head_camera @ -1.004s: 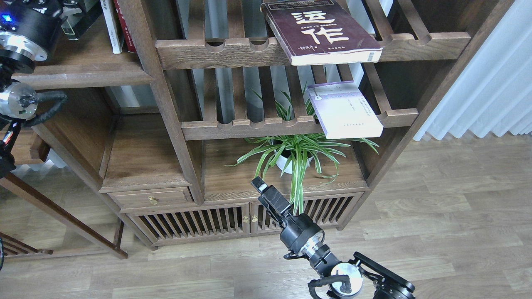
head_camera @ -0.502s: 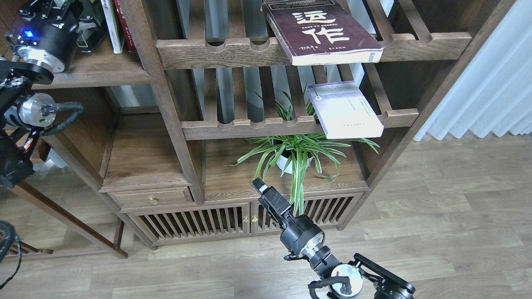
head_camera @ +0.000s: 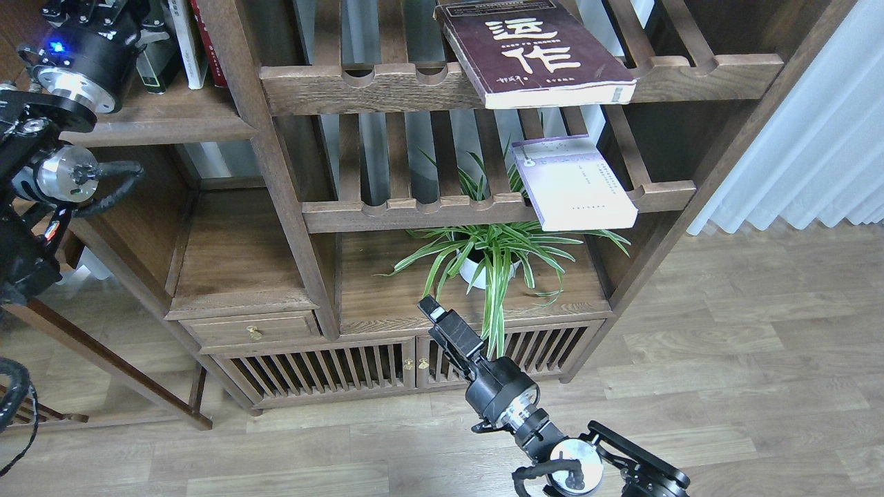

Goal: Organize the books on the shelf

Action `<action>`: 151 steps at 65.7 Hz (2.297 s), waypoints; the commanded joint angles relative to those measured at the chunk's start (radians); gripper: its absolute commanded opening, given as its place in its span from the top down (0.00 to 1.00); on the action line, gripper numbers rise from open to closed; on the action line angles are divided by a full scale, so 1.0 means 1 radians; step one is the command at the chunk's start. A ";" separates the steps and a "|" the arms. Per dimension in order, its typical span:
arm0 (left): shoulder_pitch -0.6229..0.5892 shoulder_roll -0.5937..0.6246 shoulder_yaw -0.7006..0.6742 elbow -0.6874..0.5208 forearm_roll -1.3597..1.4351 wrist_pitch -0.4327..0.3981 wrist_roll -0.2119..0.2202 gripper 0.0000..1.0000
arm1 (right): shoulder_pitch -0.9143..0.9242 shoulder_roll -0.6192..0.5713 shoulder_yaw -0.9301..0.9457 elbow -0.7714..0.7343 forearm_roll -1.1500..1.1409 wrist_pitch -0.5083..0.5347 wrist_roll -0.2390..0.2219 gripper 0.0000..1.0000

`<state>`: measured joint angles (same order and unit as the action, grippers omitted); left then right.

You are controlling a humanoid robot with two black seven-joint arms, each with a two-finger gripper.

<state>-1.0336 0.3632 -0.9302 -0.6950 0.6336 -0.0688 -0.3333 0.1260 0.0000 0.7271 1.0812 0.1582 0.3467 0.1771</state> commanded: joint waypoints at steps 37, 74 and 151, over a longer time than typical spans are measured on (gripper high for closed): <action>-0.155 -0.001 -0.088 -0.041 -0.008 0.000 0.031 0.62 | -0.014 0.000 -0.002 0.011 -0.002 0.000 0.002 0.02; -0.122 0.095 -0.179 -0.210 -0.025 -0.011 0.056 0.64 | -0.040 0.000 0.015 0.017 -0.011 0.003 0.004 0.02; 0.299 -0.306 -0.595 -0.689 -0.134 -0.348 0.062 0.44 | -0.083 0.000 0.064 0.089 -0.014 0.046 0.002 0.02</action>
<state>-0.7282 0.1695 -1.5496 -1.3838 0.5006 -0.3696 -0.2779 0.0450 0.0000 0.7915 1.1809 0.1488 0.4017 0.1807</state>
